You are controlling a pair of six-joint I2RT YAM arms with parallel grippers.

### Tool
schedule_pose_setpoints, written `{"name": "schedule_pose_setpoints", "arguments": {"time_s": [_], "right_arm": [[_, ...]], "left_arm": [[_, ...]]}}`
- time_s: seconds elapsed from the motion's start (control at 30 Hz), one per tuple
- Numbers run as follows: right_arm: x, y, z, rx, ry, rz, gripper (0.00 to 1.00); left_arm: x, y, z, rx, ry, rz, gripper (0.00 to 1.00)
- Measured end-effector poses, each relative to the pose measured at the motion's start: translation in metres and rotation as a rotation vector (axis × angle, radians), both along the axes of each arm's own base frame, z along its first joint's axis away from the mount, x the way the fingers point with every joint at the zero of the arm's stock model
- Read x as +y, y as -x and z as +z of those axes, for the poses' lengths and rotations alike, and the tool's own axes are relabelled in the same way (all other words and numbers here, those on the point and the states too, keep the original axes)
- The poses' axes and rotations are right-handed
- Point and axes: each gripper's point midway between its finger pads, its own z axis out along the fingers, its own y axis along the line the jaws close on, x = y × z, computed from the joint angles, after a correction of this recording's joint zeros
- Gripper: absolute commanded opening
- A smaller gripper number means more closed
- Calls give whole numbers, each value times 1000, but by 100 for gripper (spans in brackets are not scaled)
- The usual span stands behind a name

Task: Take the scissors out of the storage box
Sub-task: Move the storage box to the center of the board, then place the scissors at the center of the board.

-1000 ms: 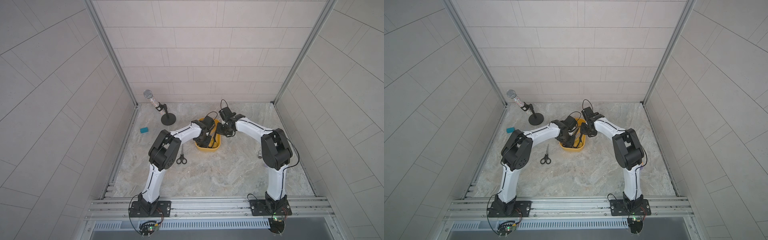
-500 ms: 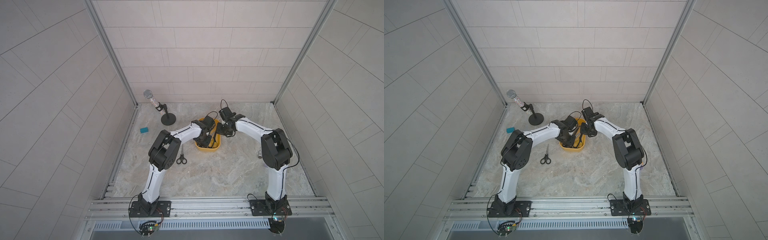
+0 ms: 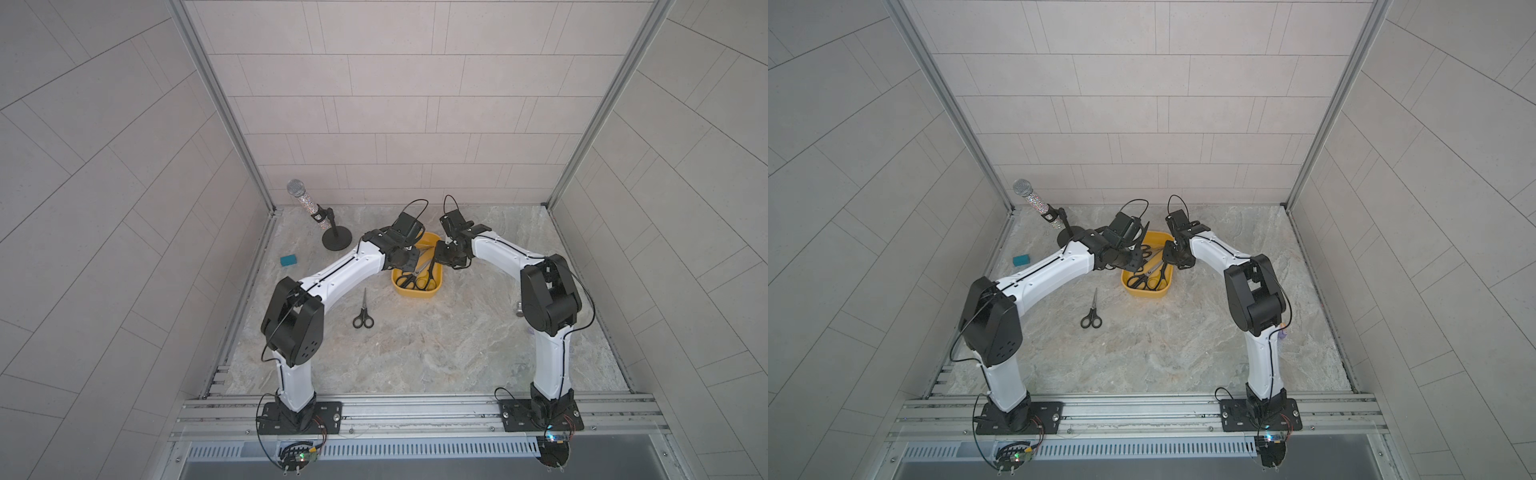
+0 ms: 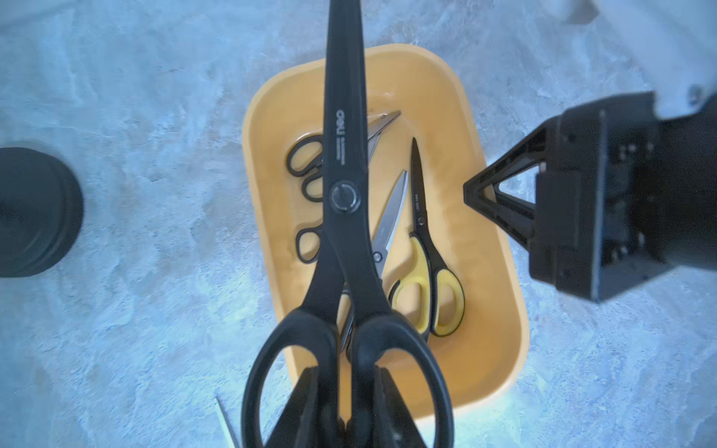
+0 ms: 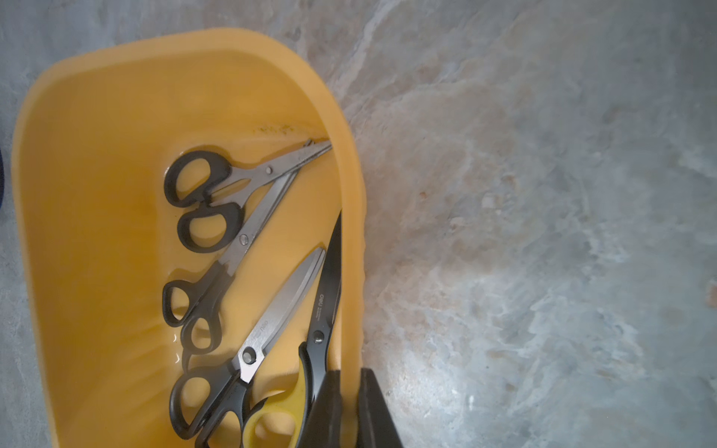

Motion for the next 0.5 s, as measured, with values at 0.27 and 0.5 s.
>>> {"name": "schedule_pose_setpoints", "arguments": {"time_s": [0.27, 0.5], "right_arm": [[-30, -26, 2, -23, 48, -42, 6], [-52, -40, 2, -29, 72, -64, 6]], "left_arm": [[33, 33, -7, 33, 26, 132, 0], [50, 69, -51, 127, 28, 235, 0]]}}
